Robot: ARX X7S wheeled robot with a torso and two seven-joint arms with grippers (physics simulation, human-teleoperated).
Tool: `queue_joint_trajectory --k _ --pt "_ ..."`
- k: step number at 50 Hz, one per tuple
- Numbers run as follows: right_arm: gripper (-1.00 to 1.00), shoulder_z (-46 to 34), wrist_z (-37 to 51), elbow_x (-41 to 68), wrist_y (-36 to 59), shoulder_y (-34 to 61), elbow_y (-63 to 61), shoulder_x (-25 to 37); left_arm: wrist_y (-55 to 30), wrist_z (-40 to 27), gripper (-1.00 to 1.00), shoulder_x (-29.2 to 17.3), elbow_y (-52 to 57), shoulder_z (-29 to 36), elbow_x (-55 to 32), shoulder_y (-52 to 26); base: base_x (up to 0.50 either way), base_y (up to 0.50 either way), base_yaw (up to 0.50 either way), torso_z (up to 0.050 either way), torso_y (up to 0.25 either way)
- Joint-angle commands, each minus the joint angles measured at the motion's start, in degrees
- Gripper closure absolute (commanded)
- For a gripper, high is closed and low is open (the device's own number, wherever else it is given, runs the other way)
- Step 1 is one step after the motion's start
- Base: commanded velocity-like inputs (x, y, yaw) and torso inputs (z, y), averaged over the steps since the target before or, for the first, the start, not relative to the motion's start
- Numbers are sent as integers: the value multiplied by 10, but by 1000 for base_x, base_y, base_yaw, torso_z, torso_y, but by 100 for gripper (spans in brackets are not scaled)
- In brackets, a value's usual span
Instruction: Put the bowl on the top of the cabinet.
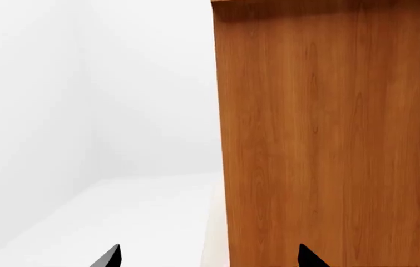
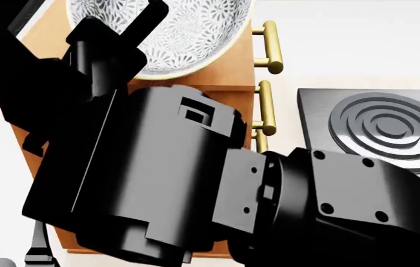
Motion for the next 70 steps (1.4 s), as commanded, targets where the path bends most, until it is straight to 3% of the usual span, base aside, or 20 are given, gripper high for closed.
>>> queue_joint_trajectory --k 1,5,6,30,50,70 --pt "100 -6 -3 1 -8 -5 0 -2 4 0 -100 -1 -3 -1 -2 1 0 0 0 0 0" --pt "100 -1 1 3 -10 -6 4 2 4 -1 -100 -2 0 -2 -4 3 0 0 0 0 0" --pt "-100 -1 0 3 -10 -5 2 3 5 -1 -100 -2 -3 -2 -2 2 0 0 0 0 0" --pt "-100 37 1 32 -5 27 -34 69 0 -4 -100 -1 2 3 -3 -1 0 0 0 0 0" --pt "-100 118 70 156 38 88 -142 143 -1 -5 -100 3 -3 12 0 -6 0 0 0 0 0" --pt "-100 205 129 255 71 195 -213 273 -8 -10 -100 1 4 16 3 -9 0 0 0 0 0"
